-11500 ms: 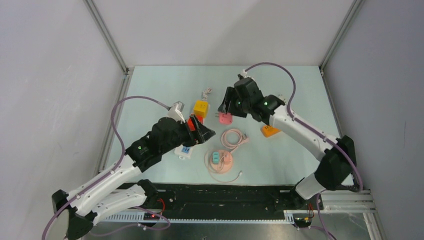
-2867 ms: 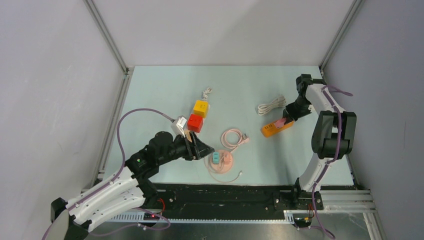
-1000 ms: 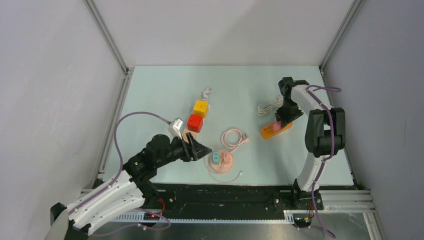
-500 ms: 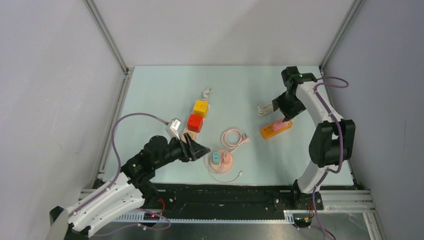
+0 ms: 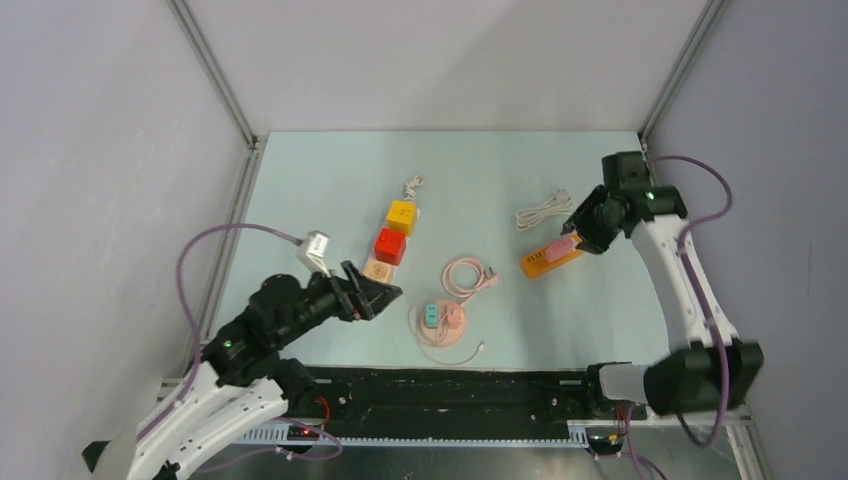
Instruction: Insert the plug
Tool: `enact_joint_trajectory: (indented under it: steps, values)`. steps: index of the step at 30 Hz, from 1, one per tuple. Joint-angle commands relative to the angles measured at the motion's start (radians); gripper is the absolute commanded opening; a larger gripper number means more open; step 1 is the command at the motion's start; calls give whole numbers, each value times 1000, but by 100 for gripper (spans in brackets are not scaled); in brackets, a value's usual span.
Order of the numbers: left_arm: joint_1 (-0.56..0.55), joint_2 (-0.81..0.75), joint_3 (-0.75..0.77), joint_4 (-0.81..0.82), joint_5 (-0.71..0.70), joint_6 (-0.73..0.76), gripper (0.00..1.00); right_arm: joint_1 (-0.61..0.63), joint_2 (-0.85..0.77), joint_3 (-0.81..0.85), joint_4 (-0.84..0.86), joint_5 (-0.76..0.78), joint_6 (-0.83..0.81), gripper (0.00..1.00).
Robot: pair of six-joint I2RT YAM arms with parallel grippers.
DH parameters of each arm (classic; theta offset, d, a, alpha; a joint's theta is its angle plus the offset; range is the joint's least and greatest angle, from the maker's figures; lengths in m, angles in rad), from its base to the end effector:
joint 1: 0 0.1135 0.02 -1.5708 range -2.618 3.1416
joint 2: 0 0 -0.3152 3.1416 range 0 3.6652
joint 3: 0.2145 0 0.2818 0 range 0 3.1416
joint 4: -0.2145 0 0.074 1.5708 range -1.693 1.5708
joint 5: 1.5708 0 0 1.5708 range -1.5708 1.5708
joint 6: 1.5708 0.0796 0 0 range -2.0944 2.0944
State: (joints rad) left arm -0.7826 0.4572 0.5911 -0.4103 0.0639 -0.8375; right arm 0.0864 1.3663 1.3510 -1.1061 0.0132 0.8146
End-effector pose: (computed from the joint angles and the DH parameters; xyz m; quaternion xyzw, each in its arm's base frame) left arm 0.1025 -0.1091 0.3070 -0.0026 0.7976 -0.4541 0.3970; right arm 0.2979 0.0247 0.3396 0.3485 0.9104 0.0912 0.2034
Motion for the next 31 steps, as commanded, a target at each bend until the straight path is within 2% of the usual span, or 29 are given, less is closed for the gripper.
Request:
enact_joint_trajectory:
  steps: [1,2,4,9,13,18,24,31]
  values:
    - [9,-46,190,-228,-201,99,99,-11,-249,-48,108,-85,-234,74]
    - [9,-51,213,-285,-245,122,100,-14,-323,-53,111,-85,-251,93]
    - [9,-70,274,-355,-306,158,100,-26,-435,-60,116,-97,-305,99]
    - [8,-178,378,-448,-472,206,100,-72,-671,-38,76,-46,-341,99]
    - [8,-286,414,-482,-555,237,100,-77,-798,-10,12,149,-313,100]
    - [9,-364,420,-511,-643,243,100,-77,-955,-7,1,297,-259,99]
    - [9,-403,406,-527,-679,216,100,-76,-1059,-7,21,435,-218,99]
    - [9,-353,423,-537,-646,233,100,-68,-1068,-6,20,469,-207,99]
